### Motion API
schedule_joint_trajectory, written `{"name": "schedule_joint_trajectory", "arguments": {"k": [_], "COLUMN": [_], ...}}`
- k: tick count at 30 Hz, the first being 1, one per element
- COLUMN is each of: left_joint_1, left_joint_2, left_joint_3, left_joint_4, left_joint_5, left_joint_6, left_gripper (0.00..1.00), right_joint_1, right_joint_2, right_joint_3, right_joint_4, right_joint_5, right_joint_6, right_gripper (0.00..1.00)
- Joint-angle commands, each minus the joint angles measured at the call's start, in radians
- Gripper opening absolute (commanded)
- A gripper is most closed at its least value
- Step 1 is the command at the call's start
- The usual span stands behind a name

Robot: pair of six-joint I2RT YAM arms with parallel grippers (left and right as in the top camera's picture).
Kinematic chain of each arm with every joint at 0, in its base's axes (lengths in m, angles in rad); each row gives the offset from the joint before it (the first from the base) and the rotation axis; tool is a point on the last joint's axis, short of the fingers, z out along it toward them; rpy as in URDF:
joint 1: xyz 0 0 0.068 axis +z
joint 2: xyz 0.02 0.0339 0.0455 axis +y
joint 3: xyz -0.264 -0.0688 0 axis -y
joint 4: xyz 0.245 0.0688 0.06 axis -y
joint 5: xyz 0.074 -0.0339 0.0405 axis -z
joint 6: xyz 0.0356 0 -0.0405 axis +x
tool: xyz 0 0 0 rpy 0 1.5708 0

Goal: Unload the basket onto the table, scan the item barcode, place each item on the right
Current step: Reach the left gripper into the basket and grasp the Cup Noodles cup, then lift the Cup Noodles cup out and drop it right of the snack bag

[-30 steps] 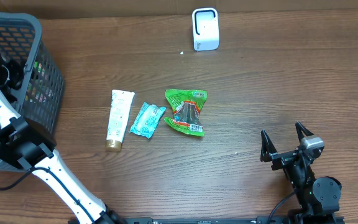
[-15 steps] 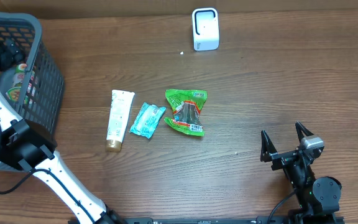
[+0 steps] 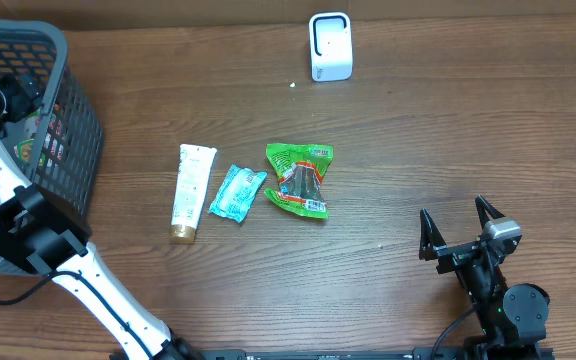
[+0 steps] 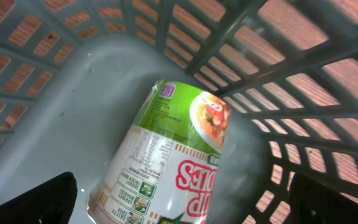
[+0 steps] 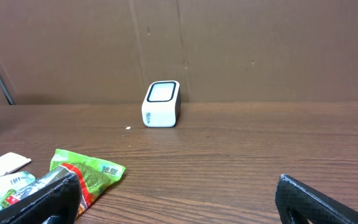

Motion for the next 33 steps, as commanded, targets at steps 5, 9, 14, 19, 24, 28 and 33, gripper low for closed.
{"name": "schedule_joint_trajectory", "arguments": {"k": [5, 9, 14, 19, 24, 28, 33], "left_joint_1": [0.000, -0.001, 0.001, -0.001, -0.001, -0.001, 0.000], "left_joint_2": [-0.013, -0.013, -0.013, -0.013, -0.018, -0.031, -0.045], "left_joint_3": [-0.123, -0.214, -0.265, -0.265, -0.258, -0.214, -0.068], "left_joint_4": [0.017, 0.034, 0.031, 0.022, 0.005, -0.022, -0.091], "left_joint_5": [-0.068, -0.078, -0.078, -0.077, -0.076, -0.077, -0.077], "left_joint_6": [0.024, 0.046, 0.076, 0.069, 0.034, 0.033, -0.019], "left_gripper": [1.00, 1.00, 0.96, 0.82, 0.75, 0.73, 0.74], "right_joint_1": [0.006, 0.006, 0.006, 0.006, 0.006, 0.006, 0.006], "right_joint_2": [-0.012, -0.012, -0.012, -0.012, -0.012, -0.012, -0.012], "right_joint_3": [-0.011, -0.011, -0.011, -0.011, -0.011, -0.011, -0.011], "right_joint_4": [0.004, 0.004, 0.004, 0.004, 0.004, 0.004, 0.004], "right_joint_5": [0.007, 0.007, 0.007, 0.007, 0.007, 0.007, 0.007], "right_joint_6": [0.007, 0.007, 0.007, 0.007, 0.007, 0.007, 0.007], "right_gripper": [1.00, 1.00, 1.00, 1.00, 1.00, 1.00, 1.00]}}
